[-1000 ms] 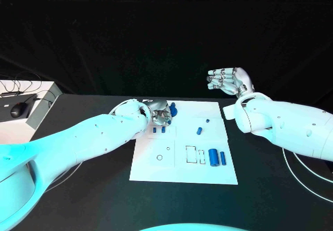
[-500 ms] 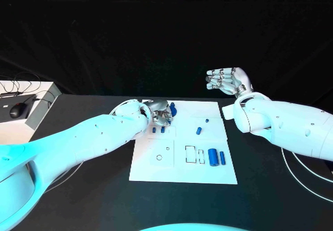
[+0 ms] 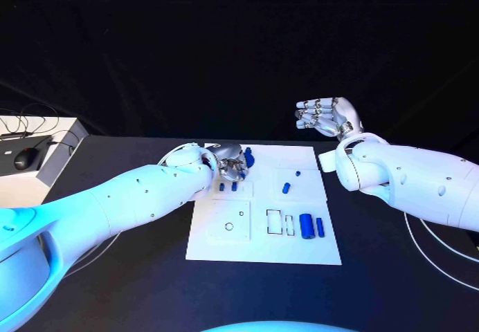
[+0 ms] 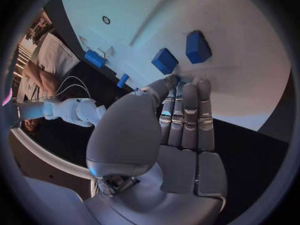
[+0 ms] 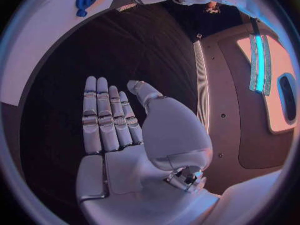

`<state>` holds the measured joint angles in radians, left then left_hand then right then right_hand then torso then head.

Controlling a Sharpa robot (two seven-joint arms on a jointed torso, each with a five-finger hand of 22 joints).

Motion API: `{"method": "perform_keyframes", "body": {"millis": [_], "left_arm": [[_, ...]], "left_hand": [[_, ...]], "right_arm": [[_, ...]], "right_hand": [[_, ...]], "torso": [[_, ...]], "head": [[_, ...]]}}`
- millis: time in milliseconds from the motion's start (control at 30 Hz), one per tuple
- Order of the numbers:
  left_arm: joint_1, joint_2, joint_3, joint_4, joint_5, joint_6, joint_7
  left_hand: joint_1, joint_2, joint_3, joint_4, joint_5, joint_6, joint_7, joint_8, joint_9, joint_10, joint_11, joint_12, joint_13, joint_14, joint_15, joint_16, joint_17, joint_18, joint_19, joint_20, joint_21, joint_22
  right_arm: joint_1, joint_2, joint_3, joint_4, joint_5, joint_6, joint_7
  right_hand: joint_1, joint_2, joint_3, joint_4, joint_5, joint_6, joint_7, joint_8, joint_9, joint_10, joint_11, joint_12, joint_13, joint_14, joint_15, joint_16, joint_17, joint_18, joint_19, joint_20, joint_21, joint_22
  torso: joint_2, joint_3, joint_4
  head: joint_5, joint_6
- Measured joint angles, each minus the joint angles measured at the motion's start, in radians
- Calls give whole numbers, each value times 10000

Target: Assemble the parts on the task board

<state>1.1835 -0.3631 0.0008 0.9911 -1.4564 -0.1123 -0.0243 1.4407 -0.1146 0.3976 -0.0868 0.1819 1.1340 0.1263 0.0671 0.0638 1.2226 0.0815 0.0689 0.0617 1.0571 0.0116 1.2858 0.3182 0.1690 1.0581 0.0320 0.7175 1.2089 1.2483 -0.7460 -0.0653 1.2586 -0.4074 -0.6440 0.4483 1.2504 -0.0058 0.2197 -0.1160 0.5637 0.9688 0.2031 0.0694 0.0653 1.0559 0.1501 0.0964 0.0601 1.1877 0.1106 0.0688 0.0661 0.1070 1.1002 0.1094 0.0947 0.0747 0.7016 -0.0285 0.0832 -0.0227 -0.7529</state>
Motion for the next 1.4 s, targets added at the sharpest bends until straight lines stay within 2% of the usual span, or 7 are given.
{"method": "perform_keyframes", "body": {"millis": [300,500,767,1000,1167,1267,1400], "left_arm": [[1,-4,0,-2,15,-97,20],[-20,-54,-11,48,51,-299,90],[-24,-306,38,394,256,-582,172],[-28,-817,361,1031,543,-644,174],[-26,-1324,646,1579,770,-599,122],[-23,-1541,759,1772,874,-500,73],[-22,-1711,833,1869,967,-336,-8]], "left_hand": [[27,163,282,-283,-2,316,40,-12,-17,377,-79,-51,-7,243,-59,0,86,-5,-7,-36,329,352],[27,187,496,-498,-8,387,40,-12,-13,447,-82,-80,-5,312,-61,-52,154,88,14,-87,445,498],[-26,239,524,-527,-8,387,39,-12,-13,447,-83,-80,7,384,-63,-52,225,108,14,-86,445,524],[-26,239,496,-555,-8,386,39,-12,-14,447,-83,-80,10,384,-63,-90,279,153,14,-85,445,502],[-107,186,410,-469,-8,386,38,-12,-15,447,-83,-80,25,384,-63,-90,295,154,14,-84,445,480],[-203,146,283,-342,-8,385,38,-12,-16,448,-83,-77,23,384,-63,-132,308,155,14,-84,312,398],[-203,145,200,-260,-8,384,37,-13,-17,447,-83,-77,17,384,-63,-157,331,154,16,-85,241,330]], "right_arm": [[2,5,-1,-4,-3,19,-4],[2,11,-1,-9,-6,22,-5],[-2,18,-1,-16,-17,23,-5],[-5,-5,-1,-21,-28,23,-5],[-9,-27,-1,-26,-35,25,-7],[-12,-36,-2,-28,-39,26,-9],[-19,-47,-3,-34,-43,27,-10]], "right_hand": [[0,0,0,0,0,0,0,0,0,0,0,0,0,0,0,0,1,0,0,0,0,1],[0,0,0,0,0,0,0,0,1,0,0,0,0,0,0,0,0,0,0,0,0,-12],[0,0,-1,0,0,0,-1,0,2,0,0,0,1,0,0,0,1,0,0,0,0,-12],[0,1,-1,1,-1,0,-2,0,1,0,0,0,1,0,0,0,1,1,-1,0,0,-12],[0,1,-1,1,-1,-1,-2,0,2,0,0,0,1,0,0,0,1,1,0,0,0,-12],[0,1,-1,1,-1,0,-2,0,1,0,0,0,1,0,0,0,1,1,-1,0,0,-12],[0,1,-1,1,-1,0,-2,0,2,0,0,0,1,0,0,0,1,0,0,0,0,-12]], "torso": [[0,-6,0],[0,-9,-1],[1,-12,-11],[-17,-13,8],[-35,-14,26],[-54,-19,39],[-77,-26,51]], "head": [[10,-11],[16,-10],[17,12],[8,21],[7,27],[10,35],[26,25]]}}
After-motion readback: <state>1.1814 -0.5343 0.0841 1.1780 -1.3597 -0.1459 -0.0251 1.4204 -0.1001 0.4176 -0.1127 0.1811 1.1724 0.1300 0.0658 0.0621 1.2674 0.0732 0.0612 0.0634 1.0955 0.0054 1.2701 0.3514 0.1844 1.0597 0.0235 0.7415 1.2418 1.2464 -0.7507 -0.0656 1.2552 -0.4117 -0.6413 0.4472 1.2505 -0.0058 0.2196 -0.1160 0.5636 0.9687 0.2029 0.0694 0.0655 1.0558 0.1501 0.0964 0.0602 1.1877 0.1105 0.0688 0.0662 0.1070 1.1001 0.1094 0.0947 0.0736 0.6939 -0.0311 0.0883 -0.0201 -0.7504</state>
